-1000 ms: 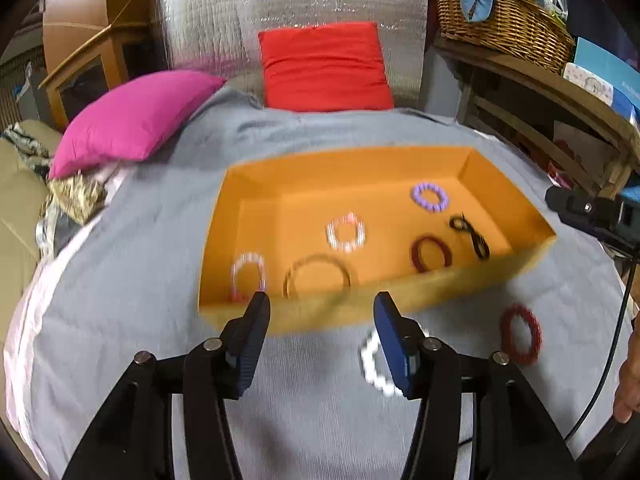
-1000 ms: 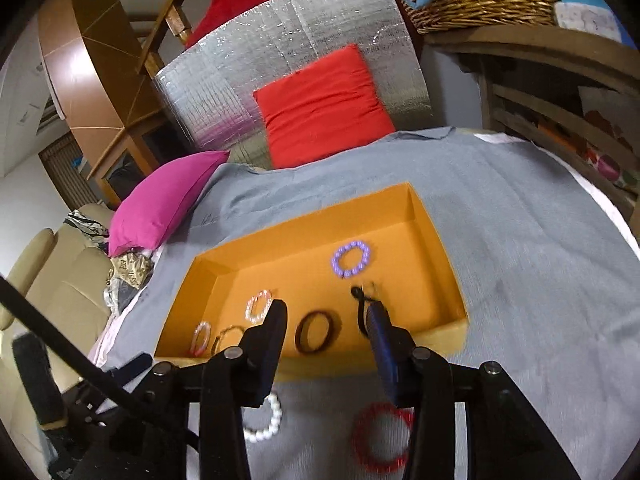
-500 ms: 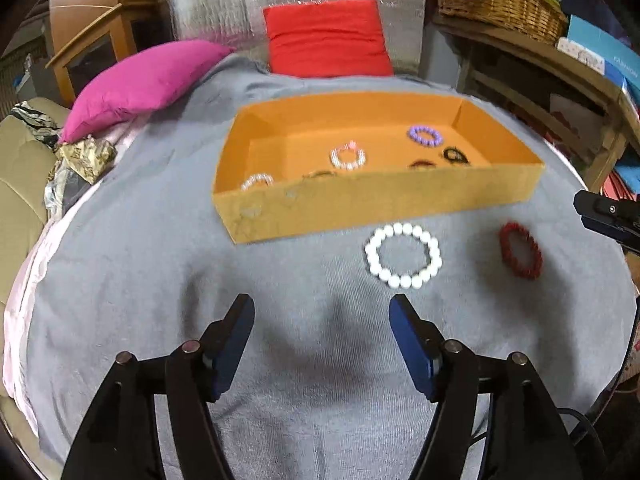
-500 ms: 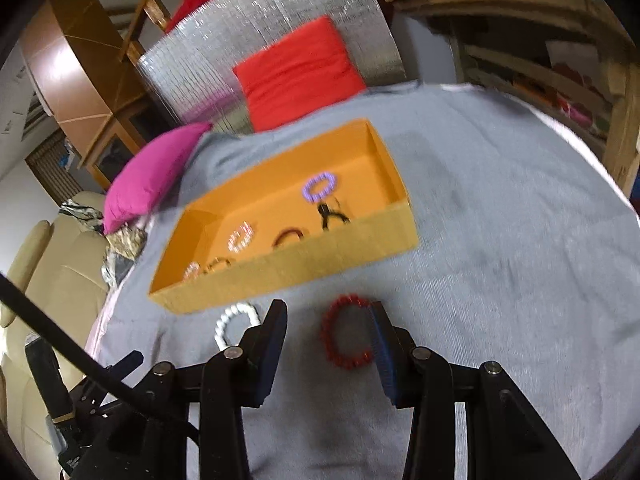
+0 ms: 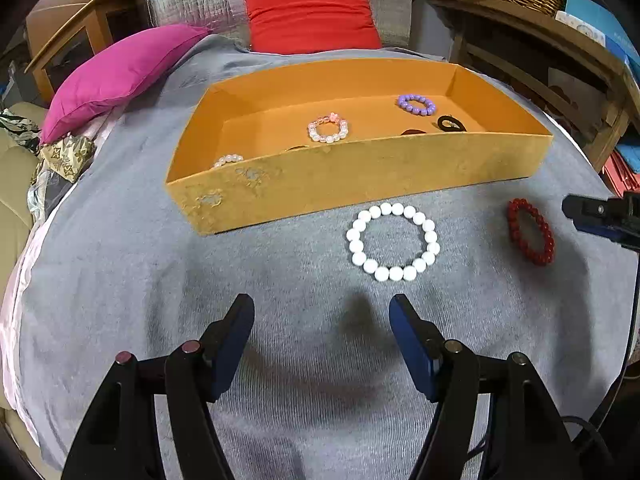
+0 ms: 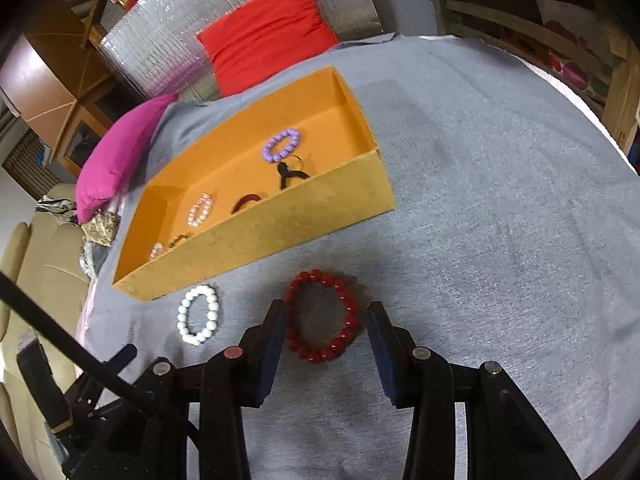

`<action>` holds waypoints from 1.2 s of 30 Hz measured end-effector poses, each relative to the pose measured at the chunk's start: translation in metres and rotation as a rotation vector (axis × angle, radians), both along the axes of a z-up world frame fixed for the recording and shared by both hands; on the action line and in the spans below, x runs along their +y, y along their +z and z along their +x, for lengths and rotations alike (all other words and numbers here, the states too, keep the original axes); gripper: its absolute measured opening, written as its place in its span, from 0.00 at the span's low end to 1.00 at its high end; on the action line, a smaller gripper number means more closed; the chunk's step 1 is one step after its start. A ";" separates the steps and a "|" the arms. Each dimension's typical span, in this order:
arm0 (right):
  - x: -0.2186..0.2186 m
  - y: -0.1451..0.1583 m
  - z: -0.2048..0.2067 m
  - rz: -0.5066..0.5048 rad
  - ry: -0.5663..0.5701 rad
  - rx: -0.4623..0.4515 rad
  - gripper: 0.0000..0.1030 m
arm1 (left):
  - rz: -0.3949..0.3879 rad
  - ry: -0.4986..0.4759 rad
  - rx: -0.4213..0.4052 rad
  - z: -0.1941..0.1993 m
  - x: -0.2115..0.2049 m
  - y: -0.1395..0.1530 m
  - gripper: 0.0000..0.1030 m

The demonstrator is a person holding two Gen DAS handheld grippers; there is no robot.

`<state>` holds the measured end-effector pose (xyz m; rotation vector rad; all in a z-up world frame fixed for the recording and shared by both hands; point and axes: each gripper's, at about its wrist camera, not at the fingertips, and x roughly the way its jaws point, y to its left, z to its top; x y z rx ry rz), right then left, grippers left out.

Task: Organize jewelry

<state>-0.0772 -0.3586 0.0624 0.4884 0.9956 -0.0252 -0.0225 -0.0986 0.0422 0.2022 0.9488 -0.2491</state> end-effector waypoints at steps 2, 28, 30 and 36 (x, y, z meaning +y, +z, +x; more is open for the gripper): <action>-0.001 -0.005 0.001 0.012 0.001 0.022 0.43 | 0.006 0.005 0.007 0.006 -0.001 -0.002 0.69; 0.019 -0.030 0.019 -0.145 0.048 0.076 0.26 | -0.033 -0.002 0.047 0.041 -0.019 -0.013 0.69; 0.025 -0.031 0.020 -0.195 0.061 0.072 0.19 | -0.050 -0.003 0.058 0.044 -0.018 -0.016 0.69; 0.037 -0.028 0.021 -0.246 0.089 0.053 0.10 | -0.064 0.012 0.086 0.047 -0.015 -0.025 0.60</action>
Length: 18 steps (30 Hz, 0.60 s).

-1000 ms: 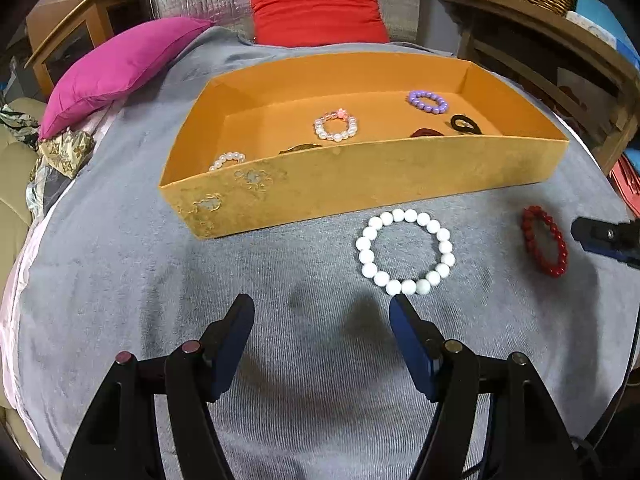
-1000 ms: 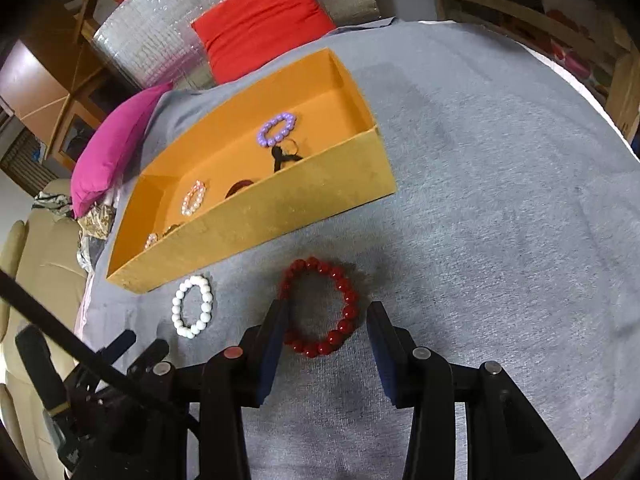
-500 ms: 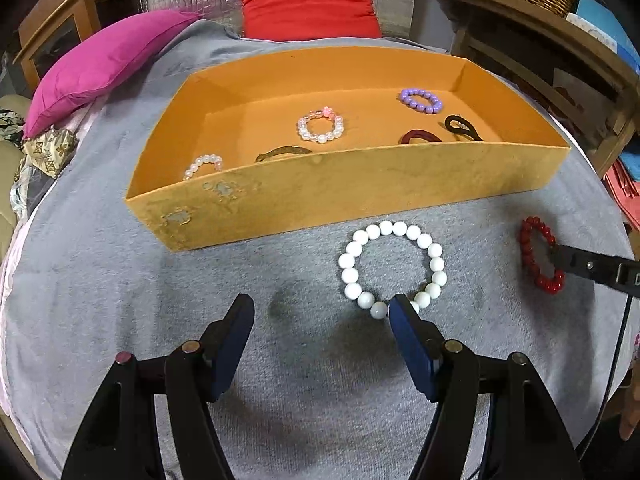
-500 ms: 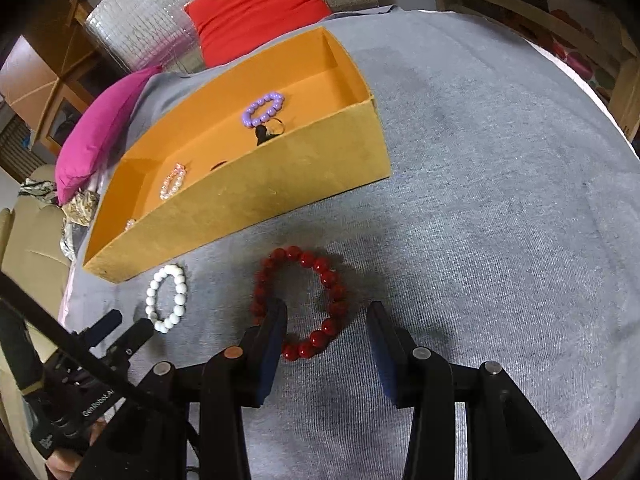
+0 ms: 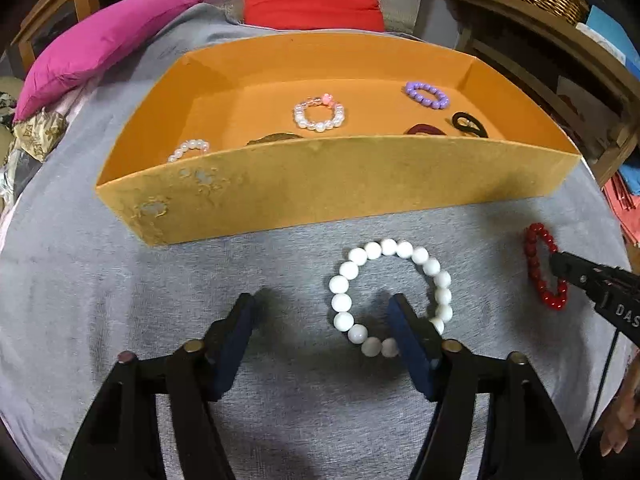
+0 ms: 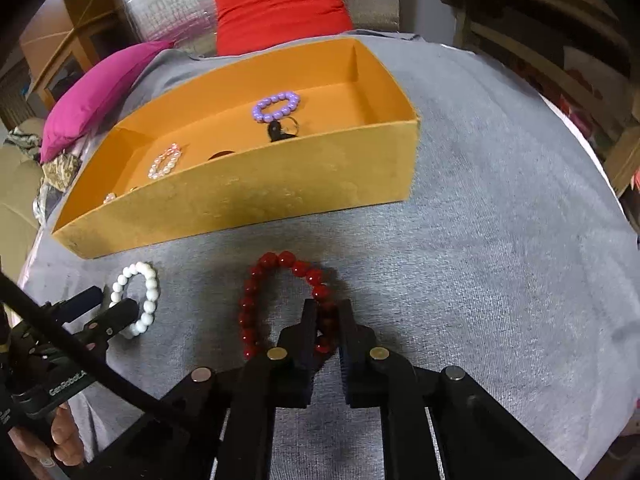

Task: Organize jewelry

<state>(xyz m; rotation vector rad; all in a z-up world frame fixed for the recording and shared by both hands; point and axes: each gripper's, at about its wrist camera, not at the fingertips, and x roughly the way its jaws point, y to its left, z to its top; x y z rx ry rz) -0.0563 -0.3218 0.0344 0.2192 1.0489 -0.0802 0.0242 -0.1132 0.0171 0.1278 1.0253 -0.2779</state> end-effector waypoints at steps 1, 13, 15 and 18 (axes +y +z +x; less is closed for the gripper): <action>0.002 0.001 0.000 0.004 0.007 -0.003 0.10 | 0.004 -0.003 -0.006 -0.001 0.000 0.001 0.48; 0.008 0.000 0.002 0.071 0.016 0.014 0.10 | 0.018 -0.017 -0.013 -0.010 0.013 0.005 0.14; 0.010 0.000 0.002 0.069 0.019 0.021 0.11 | 0.041 -0.006 -0.022 -0.012 0.014 0.005 0.14; 0.013 0.002 0.001 0.060 0.020 0.019 0.11 | 0.060 0.007 -0.039 -0.016 0.017 0.008 0.14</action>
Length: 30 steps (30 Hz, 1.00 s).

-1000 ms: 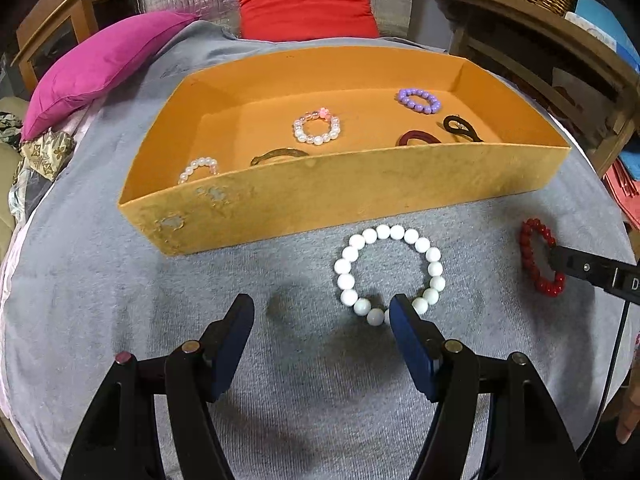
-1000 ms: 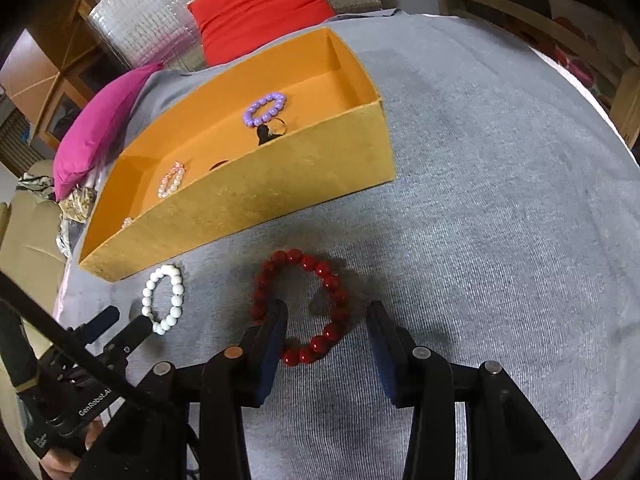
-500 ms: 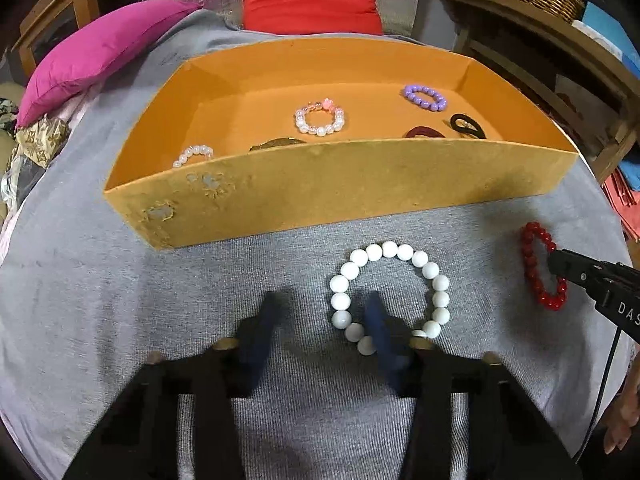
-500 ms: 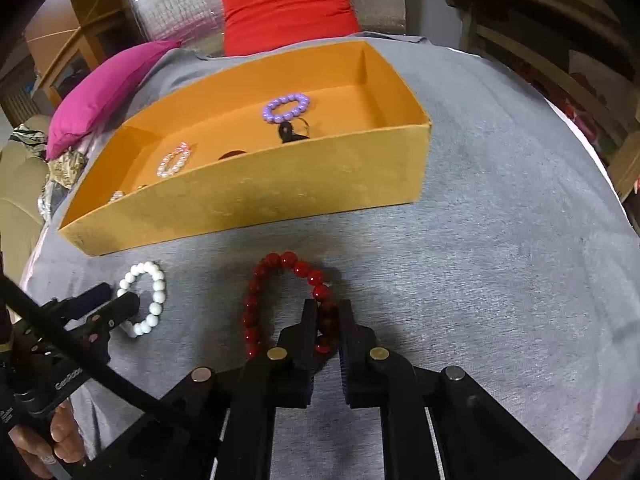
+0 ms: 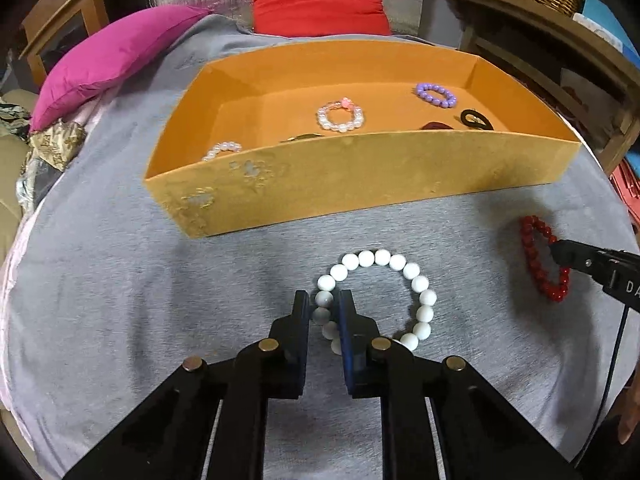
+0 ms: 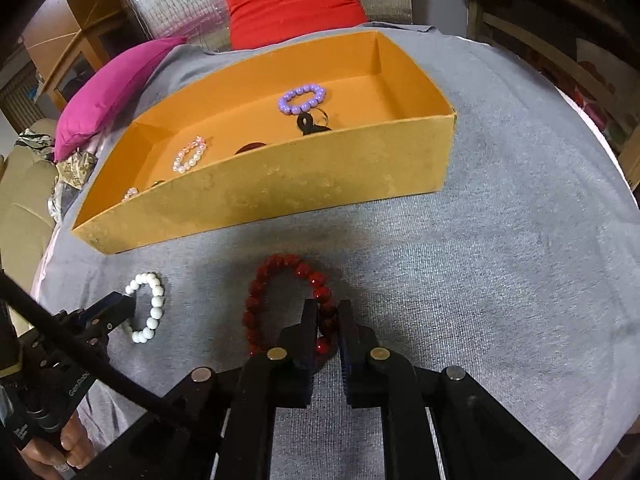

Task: Organize jewelry

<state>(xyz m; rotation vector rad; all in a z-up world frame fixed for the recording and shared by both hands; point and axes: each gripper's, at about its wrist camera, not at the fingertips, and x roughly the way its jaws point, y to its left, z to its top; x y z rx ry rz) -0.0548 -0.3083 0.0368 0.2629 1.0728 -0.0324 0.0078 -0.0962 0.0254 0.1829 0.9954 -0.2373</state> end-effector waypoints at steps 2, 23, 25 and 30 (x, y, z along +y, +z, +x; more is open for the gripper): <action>0.002 0.000 0.001 -0.005 0.006 0.008 0.11 | 0.012 0.004 -0.013 -0.003 0.001 0.003 0.16; -0.002 -0.004 0.001 -0.005 -0.013 0.030 0.20 | 0.070 -0.010 -0.026 -0.009 0.006 -0.003 0.45; -0.001 -0.005 0.000 -0.013 -0.009 0.027 0.20 | 0.069 -0.008 -0.022 -0.008 0.007 -0.005 0.48; -0.001 -0.004 -0.001 -0.012 -0.010 0.028 0.20 | 0.076 -0.001 -0.030 -0.007 0.007 -0.008 0.58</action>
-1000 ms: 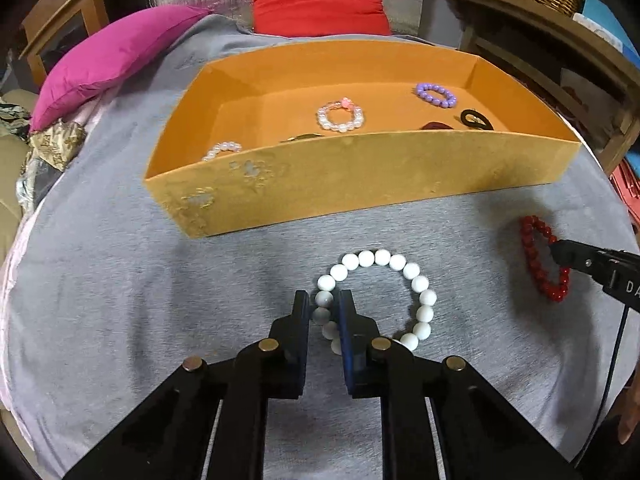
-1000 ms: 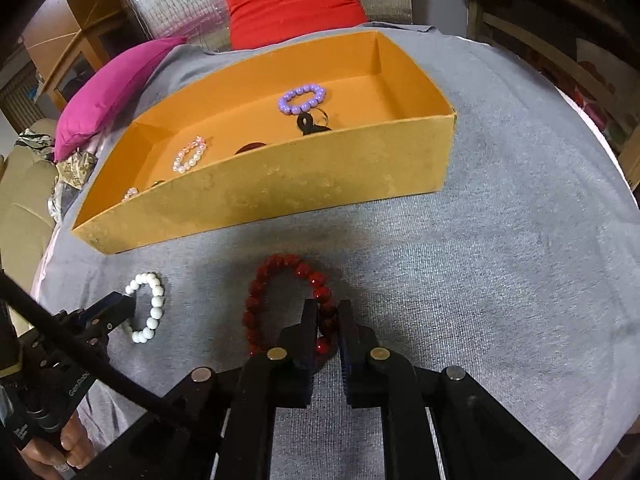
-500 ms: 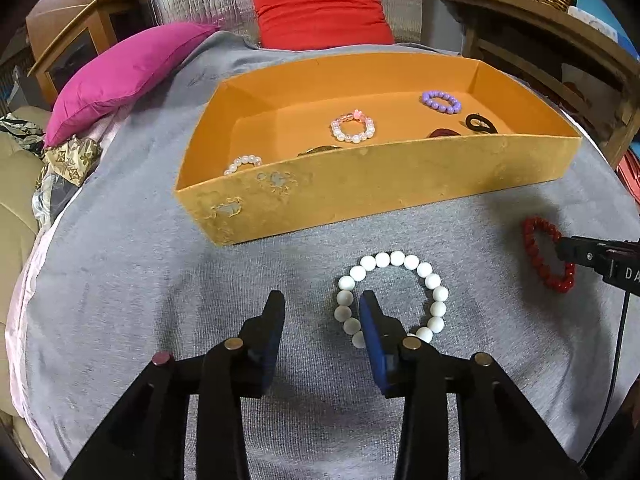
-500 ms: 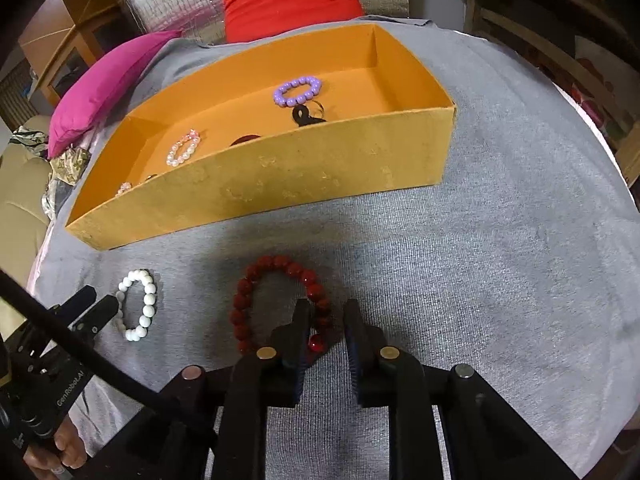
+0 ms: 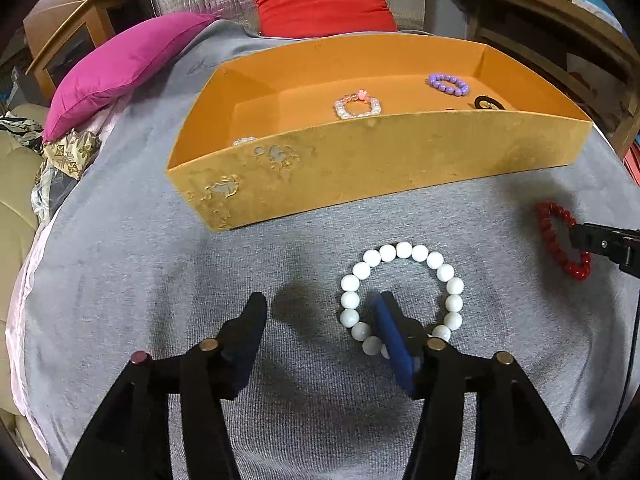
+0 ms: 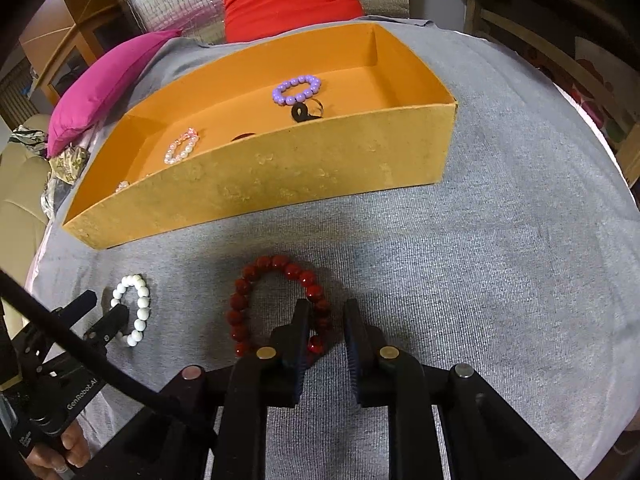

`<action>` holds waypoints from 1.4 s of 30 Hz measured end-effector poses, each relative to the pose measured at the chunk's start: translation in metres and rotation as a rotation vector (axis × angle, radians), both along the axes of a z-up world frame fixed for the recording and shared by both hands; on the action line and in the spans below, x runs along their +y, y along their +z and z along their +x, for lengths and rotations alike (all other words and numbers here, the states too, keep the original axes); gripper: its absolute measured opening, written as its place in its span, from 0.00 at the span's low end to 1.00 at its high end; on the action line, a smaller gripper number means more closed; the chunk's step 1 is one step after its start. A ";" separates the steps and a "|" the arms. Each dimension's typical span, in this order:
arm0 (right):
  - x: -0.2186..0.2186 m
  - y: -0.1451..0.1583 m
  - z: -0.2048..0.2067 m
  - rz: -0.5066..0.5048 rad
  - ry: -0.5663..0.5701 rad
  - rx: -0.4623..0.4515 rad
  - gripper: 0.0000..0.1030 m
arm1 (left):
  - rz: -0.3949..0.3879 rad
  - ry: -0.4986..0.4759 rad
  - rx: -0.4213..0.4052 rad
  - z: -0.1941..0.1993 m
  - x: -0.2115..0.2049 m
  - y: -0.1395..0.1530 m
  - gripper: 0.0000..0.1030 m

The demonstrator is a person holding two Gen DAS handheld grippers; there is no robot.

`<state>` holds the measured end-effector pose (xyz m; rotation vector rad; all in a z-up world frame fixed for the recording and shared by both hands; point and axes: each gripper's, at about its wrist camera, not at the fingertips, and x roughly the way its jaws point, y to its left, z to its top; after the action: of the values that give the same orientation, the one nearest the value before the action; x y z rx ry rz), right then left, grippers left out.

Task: Organize jewelry

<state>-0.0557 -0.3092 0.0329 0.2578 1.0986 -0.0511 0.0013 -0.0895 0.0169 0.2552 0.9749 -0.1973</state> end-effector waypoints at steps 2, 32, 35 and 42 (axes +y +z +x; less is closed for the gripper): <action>-0.001 0.001 0.000 0.010 -0.005 -0.001 0.20 | -0.002 -0.001 -0.005 0.000 0.001 -0.002 0.63; 0.001 0.002 -0.003 -0.022 0.013 -0.028 0.15 | -0.092 -0.086 0.049 -0.012 0.010 0.005 0.45; 0.002 0.003 -0.004 -0.041 0.017 -0.033 0.14 | -0.061 -0.089 0.016 -0.013 0.007 0.007 0.24; 0.006 0.012 -0.007 -0.043 0.027 -0.082 0.14 | -0.087 -0.064 -0.033 -0.016 0.015 0.019 0.06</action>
<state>-0.0623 -0.3033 0.0450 0.2041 1.0178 -0.0395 -0.0143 -0.0745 0.0356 0.2096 0.9236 -0.2926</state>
